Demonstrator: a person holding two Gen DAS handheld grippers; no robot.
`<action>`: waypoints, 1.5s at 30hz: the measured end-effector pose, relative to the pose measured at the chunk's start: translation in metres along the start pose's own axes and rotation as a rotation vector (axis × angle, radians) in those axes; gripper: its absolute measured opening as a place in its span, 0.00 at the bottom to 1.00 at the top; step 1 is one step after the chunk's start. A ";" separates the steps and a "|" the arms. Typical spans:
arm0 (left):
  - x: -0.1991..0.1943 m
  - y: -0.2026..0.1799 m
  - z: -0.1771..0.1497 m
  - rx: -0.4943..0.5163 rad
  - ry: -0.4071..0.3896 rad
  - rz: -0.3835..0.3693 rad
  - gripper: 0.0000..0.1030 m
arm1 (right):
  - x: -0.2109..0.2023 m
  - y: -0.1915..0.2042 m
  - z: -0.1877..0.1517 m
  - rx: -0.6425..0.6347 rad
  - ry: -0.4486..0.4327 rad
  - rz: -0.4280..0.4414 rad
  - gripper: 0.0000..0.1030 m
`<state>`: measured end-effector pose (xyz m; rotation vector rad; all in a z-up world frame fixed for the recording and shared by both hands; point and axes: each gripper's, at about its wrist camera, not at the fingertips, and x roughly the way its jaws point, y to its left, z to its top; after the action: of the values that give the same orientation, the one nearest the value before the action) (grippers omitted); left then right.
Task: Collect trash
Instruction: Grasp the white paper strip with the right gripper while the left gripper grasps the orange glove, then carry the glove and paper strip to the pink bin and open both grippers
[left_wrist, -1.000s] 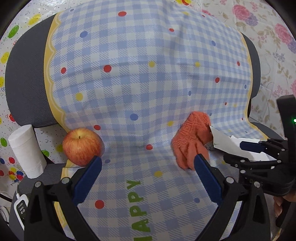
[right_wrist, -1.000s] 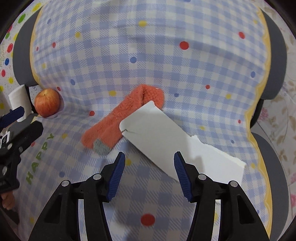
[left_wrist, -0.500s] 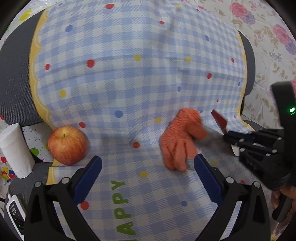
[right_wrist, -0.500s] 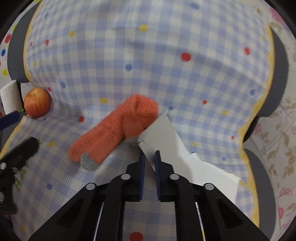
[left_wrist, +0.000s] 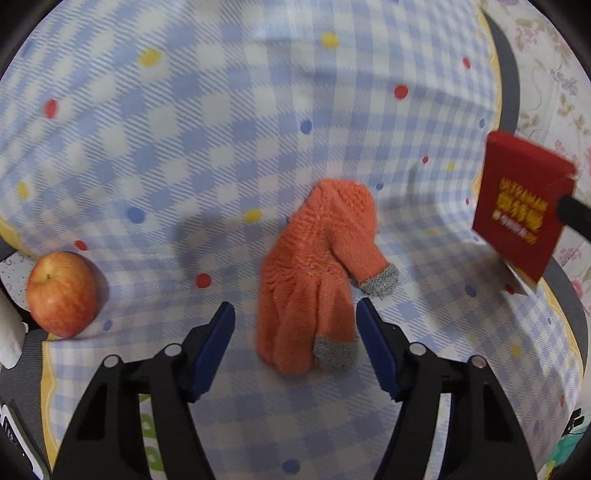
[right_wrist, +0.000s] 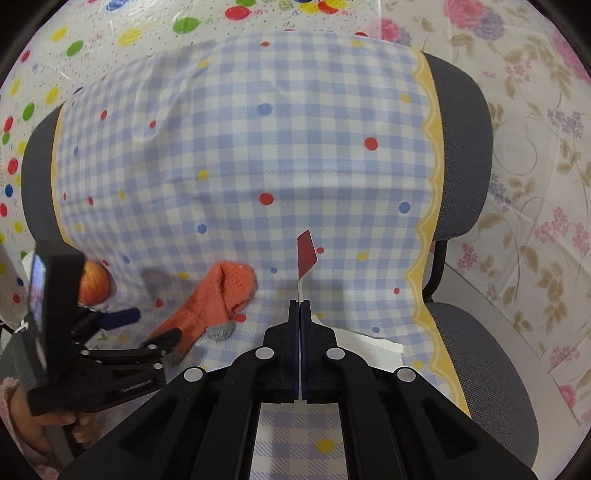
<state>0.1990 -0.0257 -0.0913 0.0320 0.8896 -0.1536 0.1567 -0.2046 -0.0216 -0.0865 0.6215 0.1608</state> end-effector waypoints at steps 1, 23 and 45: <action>0.004 -0.002 0.001 0.006 0.018 -0.001 0.64 | -0.001 -0.001 0.001 0.008 -0.003 0.004 0.01; -0.166 -0.015 -0.016 0.137 -0.380 -0.158 0.09 | -0.132 -0.020 -0.010 0.095 -0.150 0.052 0.01; -0.254 -0.150 -0.131 0.396 -0.365 -0.531 0.09 | -0.304 -0.053 -0.141 0.212 -0.184 -0.177 0.01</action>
<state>-0.0814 -0.1312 0.0280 0.1323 0.4755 -0.8060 -0.1578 -0.3127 0.0440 0.0781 0.4419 -0.0684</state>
